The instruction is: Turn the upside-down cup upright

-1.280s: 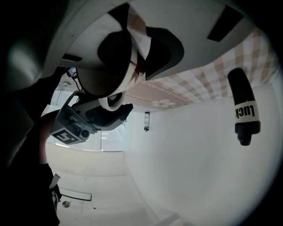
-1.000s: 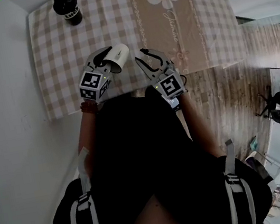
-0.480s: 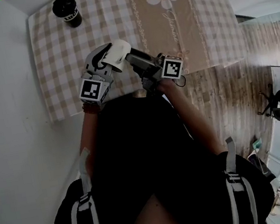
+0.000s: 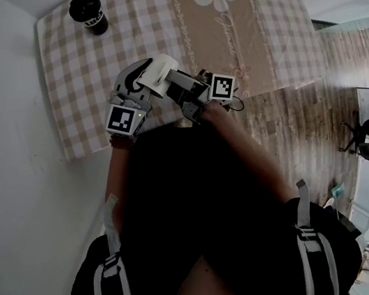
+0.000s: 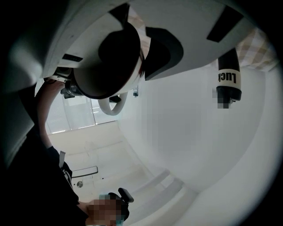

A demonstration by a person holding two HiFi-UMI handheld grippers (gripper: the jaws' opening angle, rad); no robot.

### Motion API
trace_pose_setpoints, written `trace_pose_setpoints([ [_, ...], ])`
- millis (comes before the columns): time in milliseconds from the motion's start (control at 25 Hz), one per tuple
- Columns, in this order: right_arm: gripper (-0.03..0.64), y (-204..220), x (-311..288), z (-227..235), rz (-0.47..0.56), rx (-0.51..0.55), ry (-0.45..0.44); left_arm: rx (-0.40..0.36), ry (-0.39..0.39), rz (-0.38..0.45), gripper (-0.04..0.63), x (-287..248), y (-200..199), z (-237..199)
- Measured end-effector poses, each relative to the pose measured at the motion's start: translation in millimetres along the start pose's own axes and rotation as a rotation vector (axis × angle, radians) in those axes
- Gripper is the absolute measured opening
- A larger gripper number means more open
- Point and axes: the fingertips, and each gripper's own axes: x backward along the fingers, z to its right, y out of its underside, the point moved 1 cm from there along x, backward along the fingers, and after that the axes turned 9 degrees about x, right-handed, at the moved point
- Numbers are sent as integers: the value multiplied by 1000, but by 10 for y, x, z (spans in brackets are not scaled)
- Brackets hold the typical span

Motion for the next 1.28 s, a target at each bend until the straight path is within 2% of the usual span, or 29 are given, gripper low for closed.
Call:
trace_pose_setpoints([
  [200, 386, -2, -37, -33, -6, 11, -40, 7, 20, 12, 32, 4, 10, 41],
  [440, 377, -22, -14, -31, -7, 113, 5, -7, 65, -17, 34, -15, 48, 45],
  [640, 376, -100, 57, 45, 23, 113, 40, -7, 151, -83, 92, 14, 82, 100],
  [760, 376, -188, 140, 96, 25, 136, 72, -15, 194, -122, 100, 58, 119, 131],
  [1000, 376, -410, 252, 169, 18, 326, 179, 27, 180, -164, 97, 220, 113, 106],
  [1120, 376, -485, 282, 198, 8, 418, 244, 46, 188, -159, 97, 250, 30, 174],
  [1280, 376, -493, 290, 216, -26, 539, 301, -28, 195, -194, 101, 155, 2, 236],
])
